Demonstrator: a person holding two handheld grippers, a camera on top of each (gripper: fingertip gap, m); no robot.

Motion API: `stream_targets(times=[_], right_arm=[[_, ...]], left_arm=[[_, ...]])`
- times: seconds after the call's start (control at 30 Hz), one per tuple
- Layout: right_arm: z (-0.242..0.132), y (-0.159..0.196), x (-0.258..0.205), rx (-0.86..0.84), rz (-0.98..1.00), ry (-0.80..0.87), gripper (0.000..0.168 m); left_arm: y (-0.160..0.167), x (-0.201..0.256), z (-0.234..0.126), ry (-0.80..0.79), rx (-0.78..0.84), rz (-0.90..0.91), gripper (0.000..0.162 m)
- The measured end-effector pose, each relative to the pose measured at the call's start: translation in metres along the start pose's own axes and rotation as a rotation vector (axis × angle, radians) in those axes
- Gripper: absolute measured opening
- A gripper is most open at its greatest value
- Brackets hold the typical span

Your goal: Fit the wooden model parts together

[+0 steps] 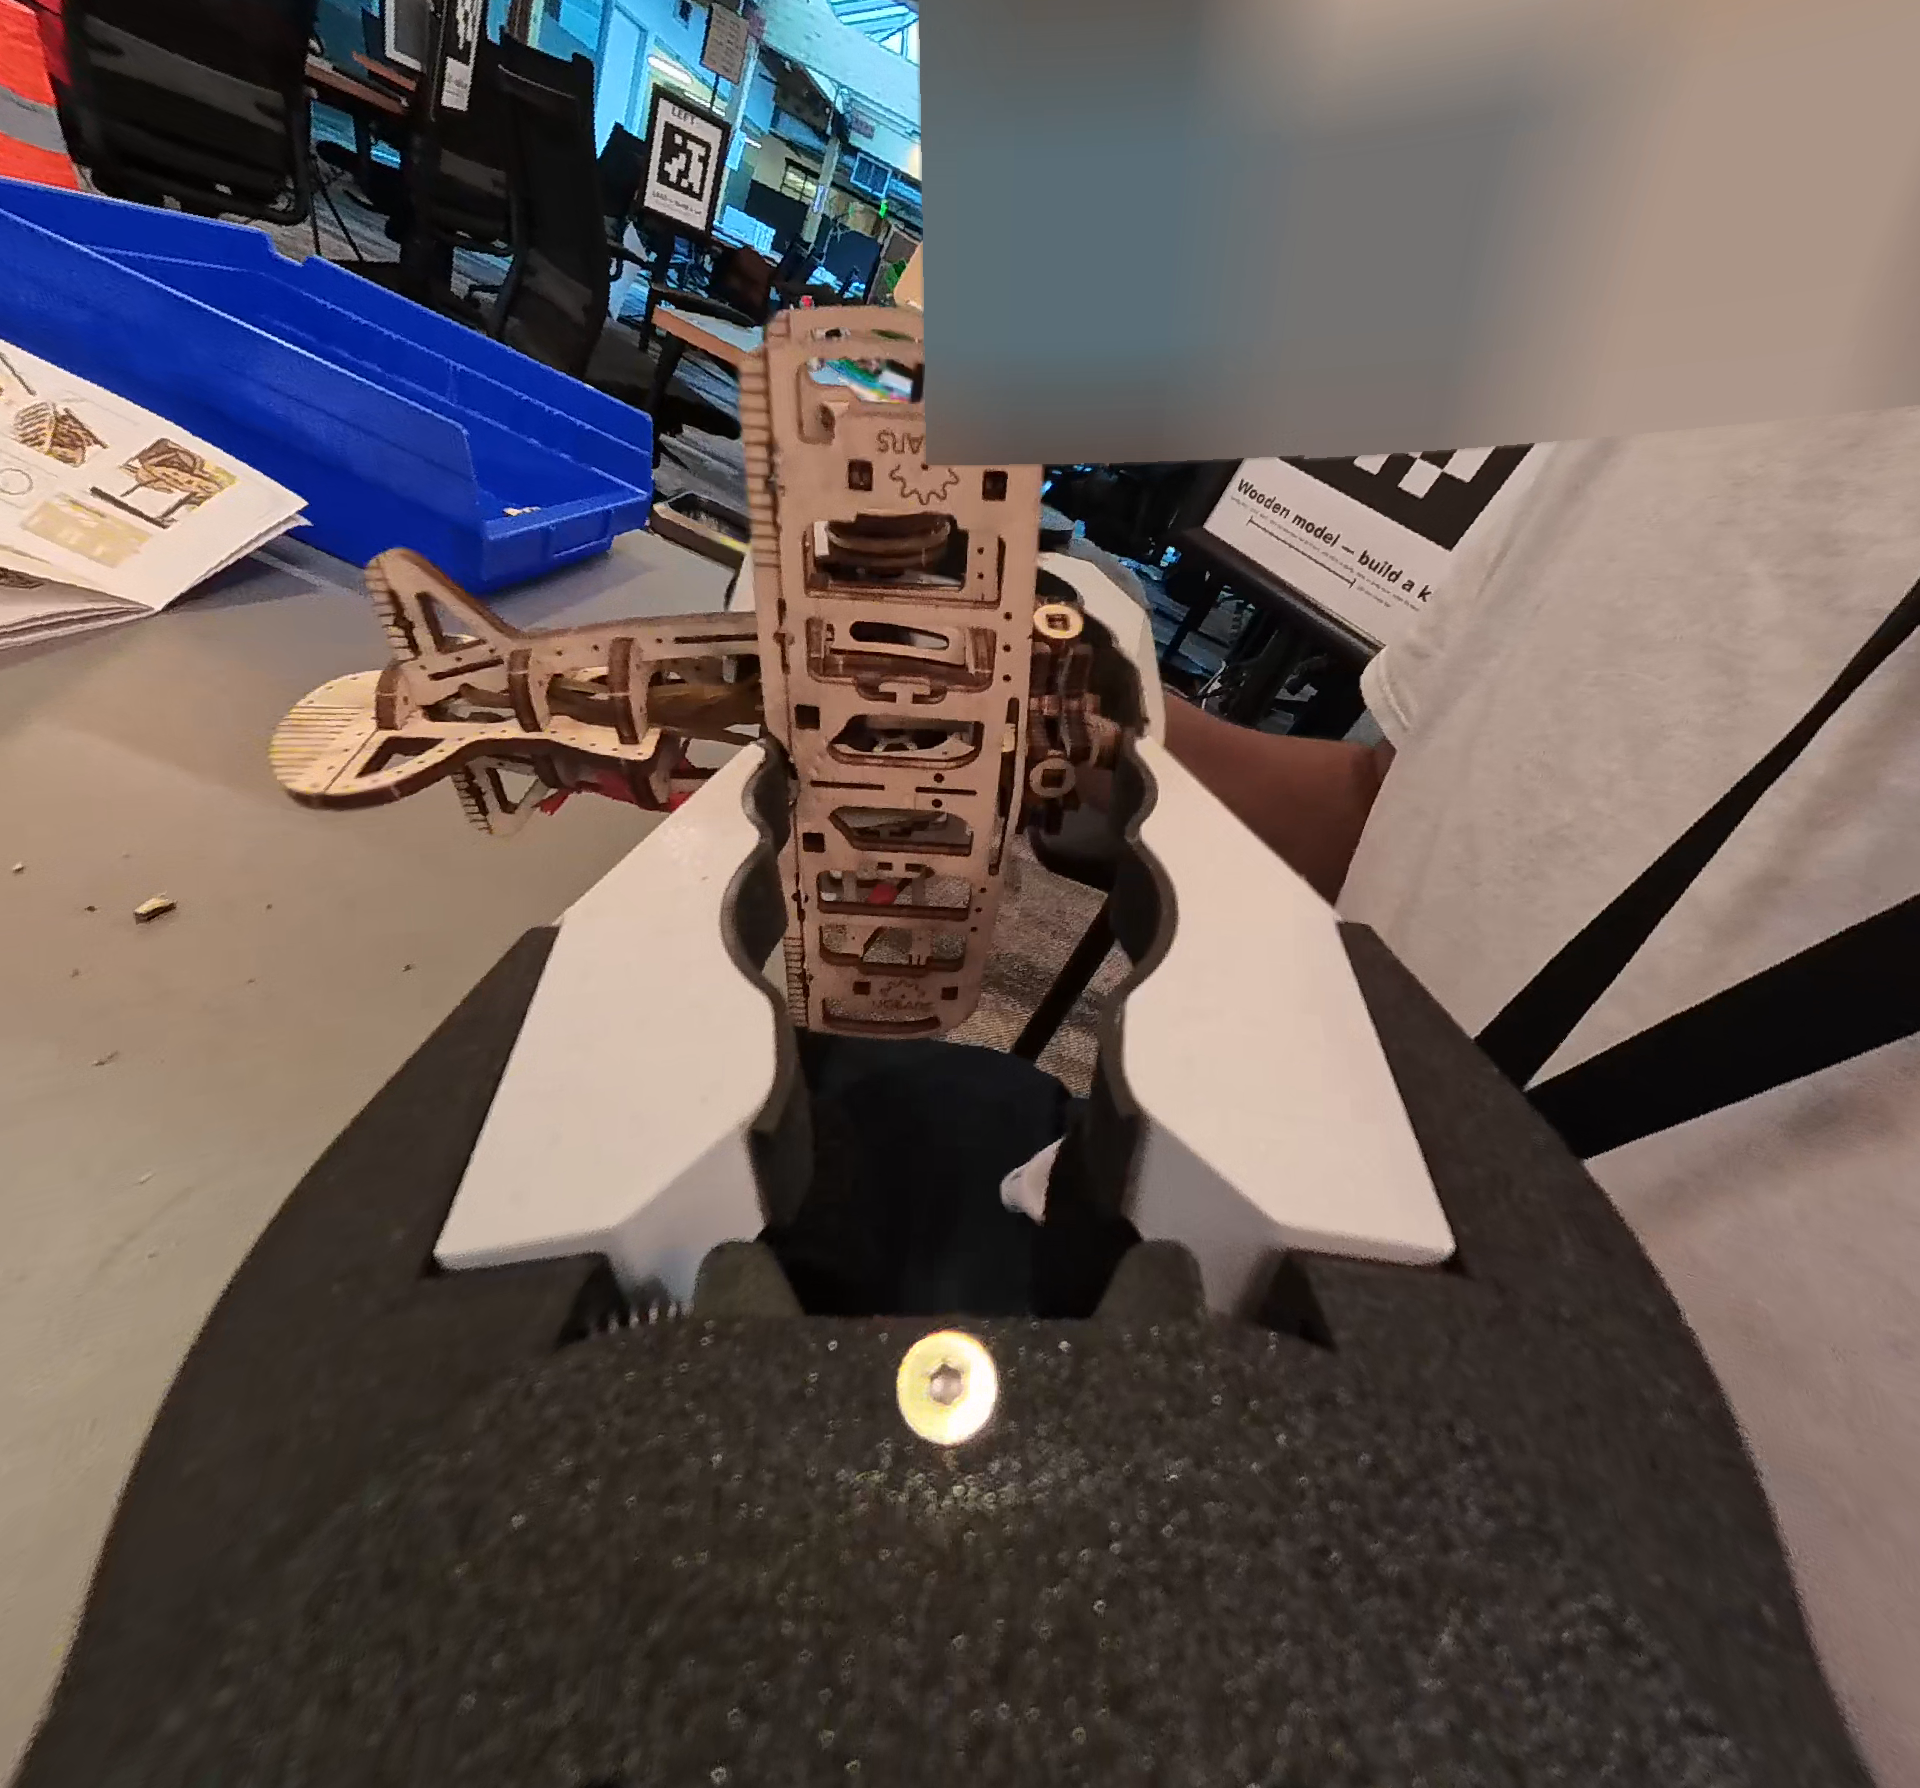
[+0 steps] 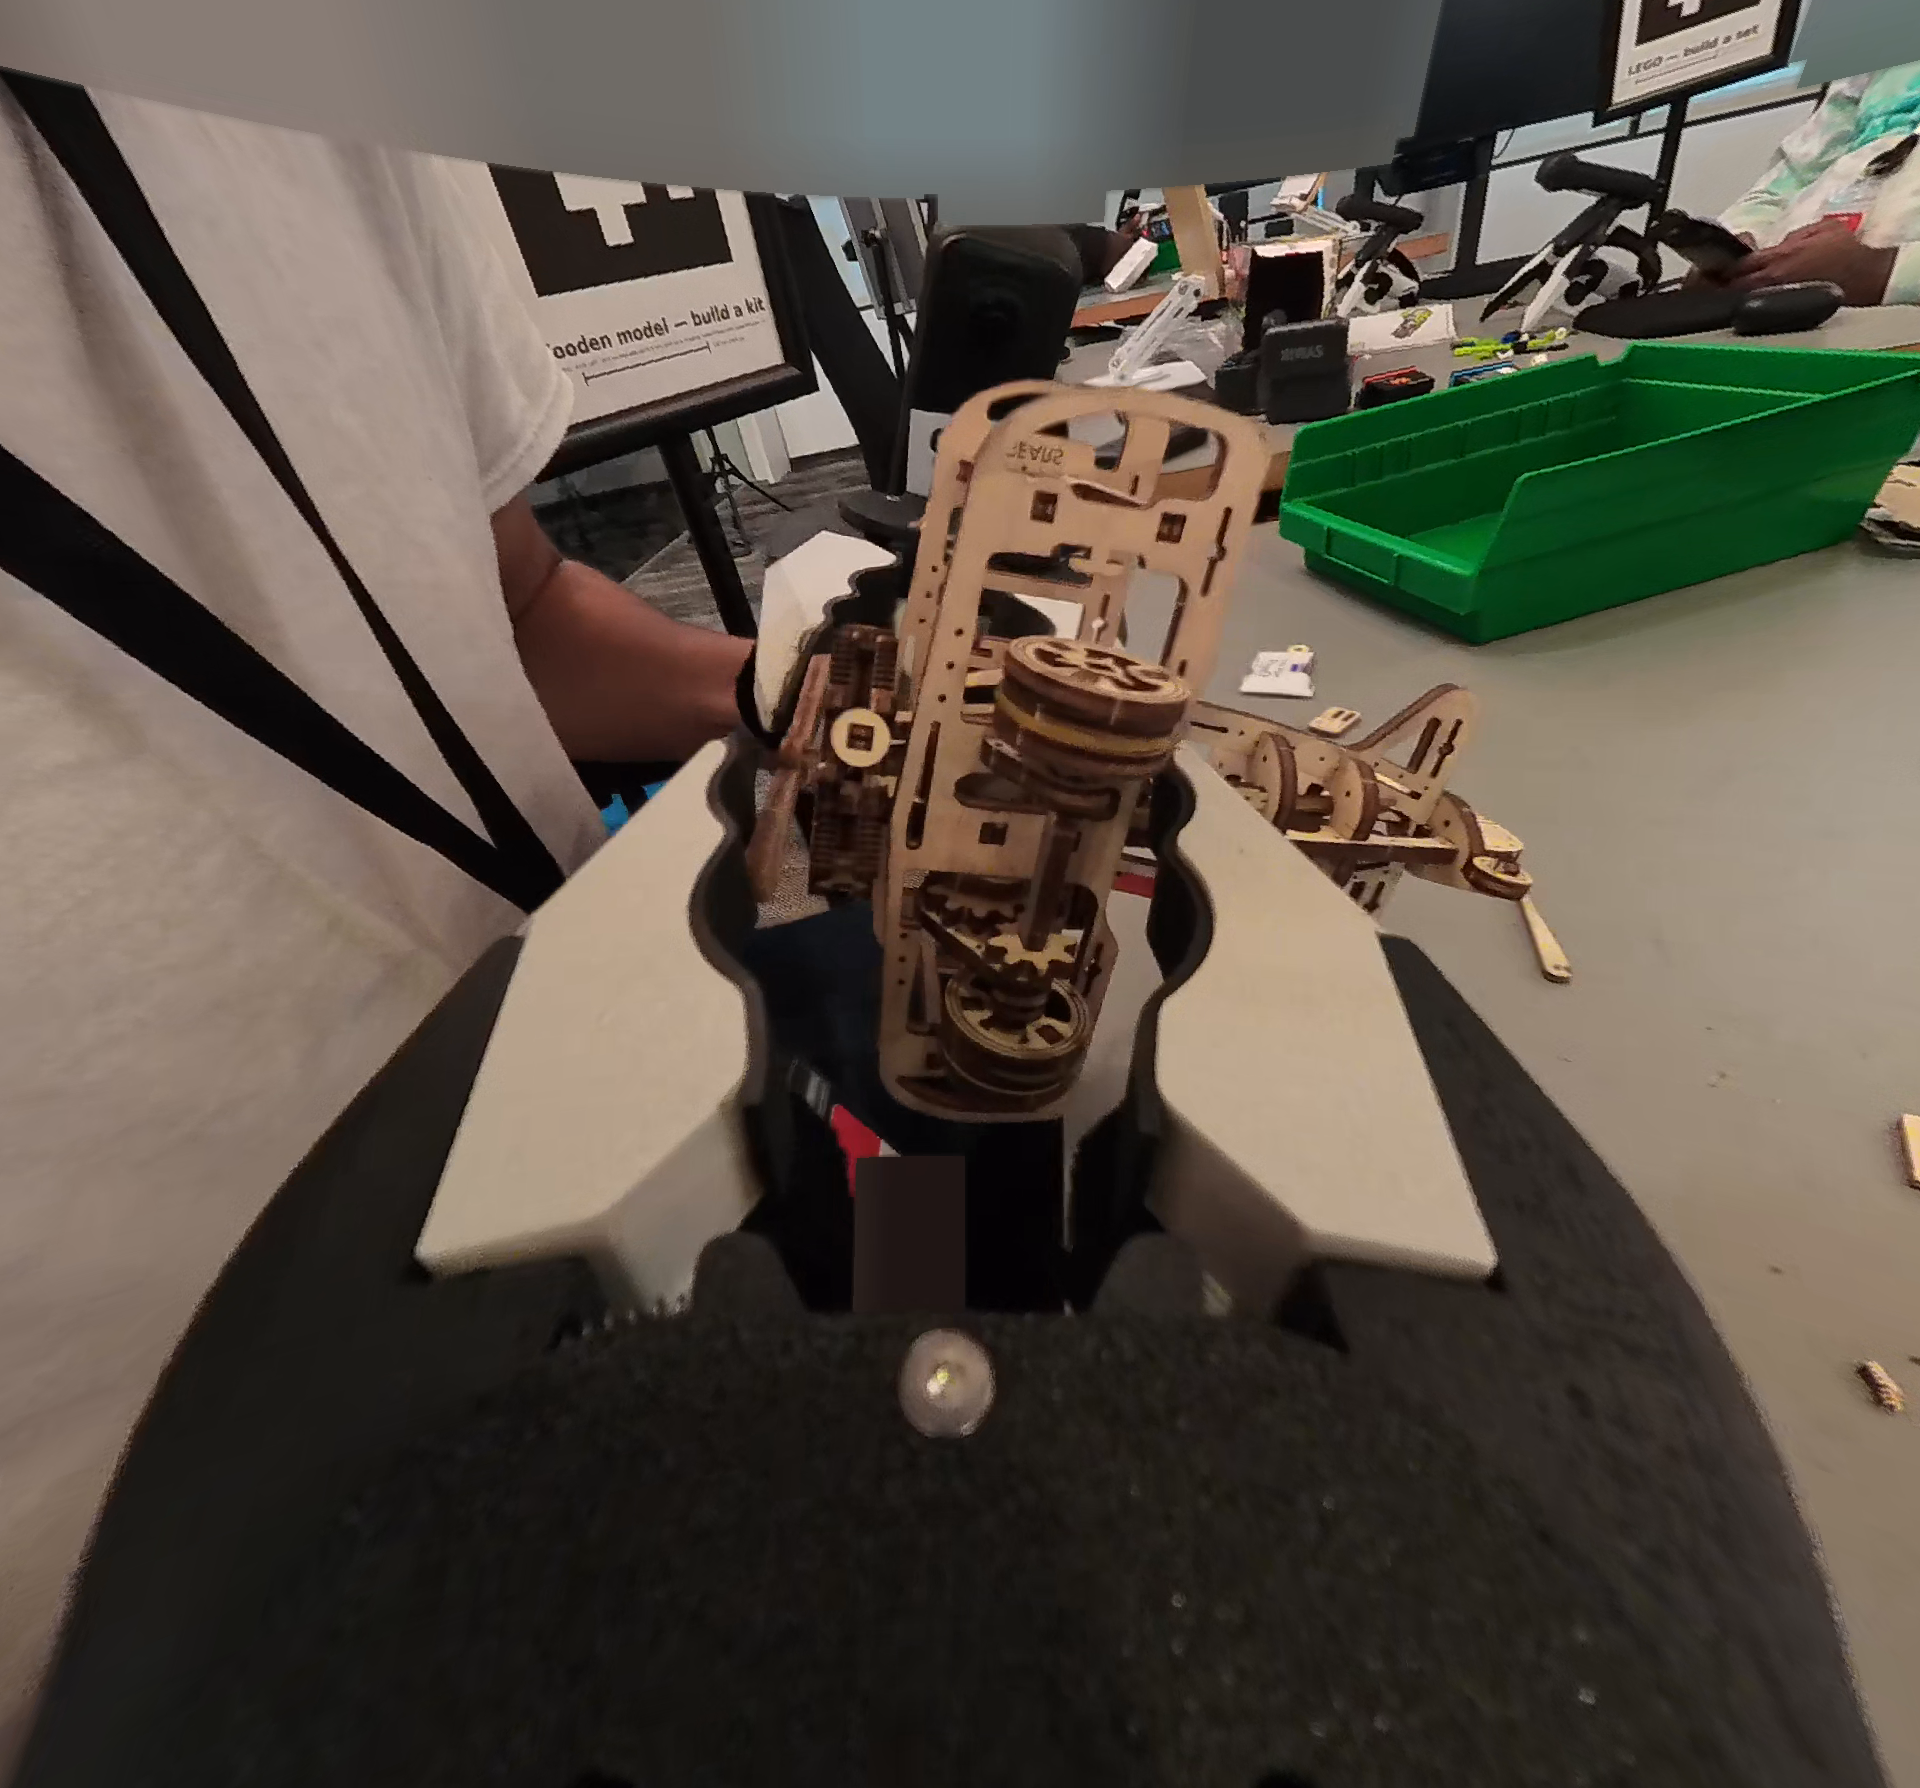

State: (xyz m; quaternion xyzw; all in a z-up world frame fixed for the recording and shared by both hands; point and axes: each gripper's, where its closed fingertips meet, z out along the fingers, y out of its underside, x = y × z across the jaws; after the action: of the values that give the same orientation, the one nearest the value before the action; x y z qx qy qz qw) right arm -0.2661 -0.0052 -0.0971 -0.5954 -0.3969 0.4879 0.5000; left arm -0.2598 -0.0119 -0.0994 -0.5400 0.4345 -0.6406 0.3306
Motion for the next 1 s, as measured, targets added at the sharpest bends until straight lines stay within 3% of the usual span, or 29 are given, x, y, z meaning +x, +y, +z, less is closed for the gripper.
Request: stream_targets(times=[0.63,1.0], right_arm=[[-0.0017,0.0054,0.0034,-0.037,-0.010,0.027,0.071],[-0.0040,0.0064,0.0056,-0.025,0.111,-0.003,0.073]], left_arm=[[-0.0031,-0.0027,-0.0006,0.001,0.037,-0.056,0.061],[0.0002,-0.0070,0.0012,0.000,0.035,-0.107,0.059]])
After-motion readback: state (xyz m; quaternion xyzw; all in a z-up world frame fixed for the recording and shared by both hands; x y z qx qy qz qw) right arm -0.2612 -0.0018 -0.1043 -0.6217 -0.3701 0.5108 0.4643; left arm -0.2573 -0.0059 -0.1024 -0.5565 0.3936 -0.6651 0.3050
